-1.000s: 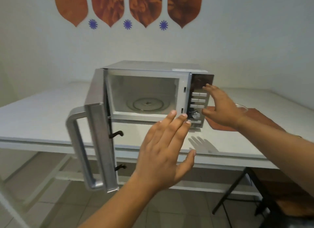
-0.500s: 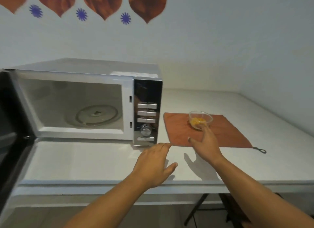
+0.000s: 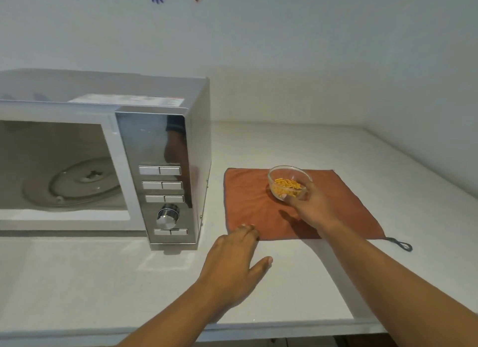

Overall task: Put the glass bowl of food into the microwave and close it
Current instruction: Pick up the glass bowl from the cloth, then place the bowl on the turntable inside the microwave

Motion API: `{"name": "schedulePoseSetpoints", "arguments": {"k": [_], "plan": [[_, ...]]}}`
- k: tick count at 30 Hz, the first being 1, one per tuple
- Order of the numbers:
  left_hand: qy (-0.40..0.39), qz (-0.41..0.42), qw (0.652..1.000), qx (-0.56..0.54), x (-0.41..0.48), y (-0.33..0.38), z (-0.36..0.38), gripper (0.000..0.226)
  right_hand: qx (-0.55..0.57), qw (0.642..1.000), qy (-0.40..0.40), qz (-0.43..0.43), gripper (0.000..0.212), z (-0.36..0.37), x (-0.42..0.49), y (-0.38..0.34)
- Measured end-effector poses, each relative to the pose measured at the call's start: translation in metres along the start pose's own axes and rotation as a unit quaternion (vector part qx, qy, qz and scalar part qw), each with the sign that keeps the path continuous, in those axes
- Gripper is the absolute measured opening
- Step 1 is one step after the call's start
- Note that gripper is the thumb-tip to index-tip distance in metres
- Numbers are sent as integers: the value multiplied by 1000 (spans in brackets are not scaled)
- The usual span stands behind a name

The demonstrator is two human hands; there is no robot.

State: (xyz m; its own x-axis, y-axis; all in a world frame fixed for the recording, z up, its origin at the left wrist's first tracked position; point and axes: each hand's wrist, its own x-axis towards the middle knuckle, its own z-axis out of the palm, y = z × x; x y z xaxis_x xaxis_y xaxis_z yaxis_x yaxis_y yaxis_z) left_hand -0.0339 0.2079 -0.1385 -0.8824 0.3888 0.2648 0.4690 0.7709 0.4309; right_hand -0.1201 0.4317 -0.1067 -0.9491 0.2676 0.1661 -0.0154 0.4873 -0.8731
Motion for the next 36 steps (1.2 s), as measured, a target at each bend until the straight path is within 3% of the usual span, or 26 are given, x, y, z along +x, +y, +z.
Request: {"name": "schedulePoseSetpoints", "arguments": {"k": [8,15,21,26,29,31,34,36], "plan": [[18,-23,1000,-3,7,1,2,54,-77,995,52,-21,26,-5,23,11],[107,-43,980,-160,-19,8,-23,52,-69,996,19,-50,24,-17,-25,1],[117,-106,965,-208,-66,6,-62,84,35,993,-85,-77,20,-19,-121,-36],[58,-168,933,-312,-124,-23,-103,131,169,967,-179,-65,40,6,-197,-63],[35,-163,930,-328,-145,-37,-128,137,206,941,-257,-80,60,35,-216,-87],[68,-184,913,-357,-158,-52,-147,135,209,924,-303,-103,68,58,-220,-109],[95,-137,936,-311,-173,-68,-172,112,209,905,-343,-138,59,93,-218,-143],[128,-128,937,-298,-182,-87,-189,112,219,903,-335,-156,53,118,-211,-160]]}}
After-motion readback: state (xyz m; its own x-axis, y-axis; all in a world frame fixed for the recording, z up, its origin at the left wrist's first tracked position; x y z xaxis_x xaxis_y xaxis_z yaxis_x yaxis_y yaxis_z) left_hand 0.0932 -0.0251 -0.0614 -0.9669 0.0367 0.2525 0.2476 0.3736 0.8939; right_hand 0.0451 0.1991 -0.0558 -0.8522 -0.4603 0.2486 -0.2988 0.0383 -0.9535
